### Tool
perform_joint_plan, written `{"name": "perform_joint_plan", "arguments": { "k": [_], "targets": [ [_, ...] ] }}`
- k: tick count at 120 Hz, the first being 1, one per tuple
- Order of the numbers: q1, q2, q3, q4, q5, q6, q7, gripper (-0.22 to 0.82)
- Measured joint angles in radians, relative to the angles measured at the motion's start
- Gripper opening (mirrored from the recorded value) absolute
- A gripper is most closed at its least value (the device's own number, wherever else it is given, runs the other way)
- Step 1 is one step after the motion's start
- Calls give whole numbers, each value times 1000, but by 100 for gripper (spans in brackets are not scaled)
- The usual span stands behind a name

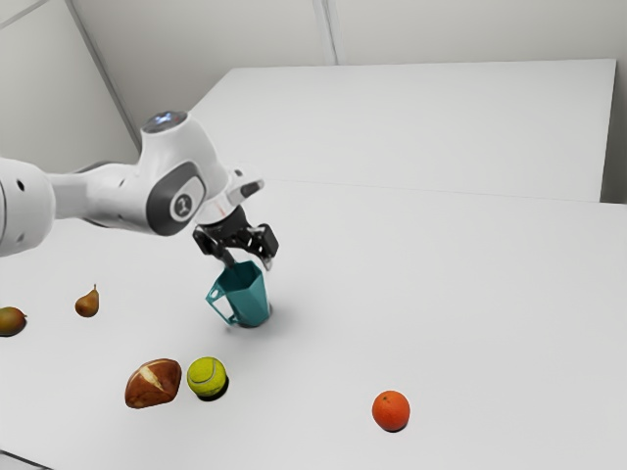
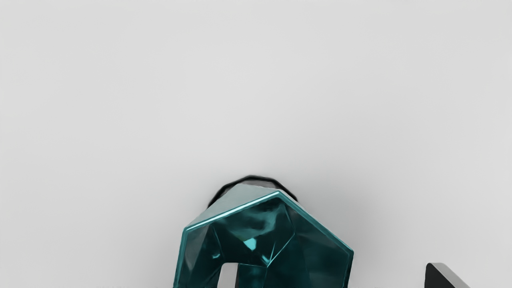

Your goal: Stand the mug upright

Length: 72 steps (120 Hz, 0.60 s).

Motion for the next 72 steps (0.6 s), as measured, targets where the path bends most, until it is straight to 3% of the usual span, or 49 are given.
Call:
{"name": "perform_joint_plan", "arguments": {
  "k": [23, 72],
  "targets": [
    [-17, -26, -3, 75, -5, -72, 2, 54],
    [-15, 49, -22, 410, -11, -436, 5, 58]
  ]
}}
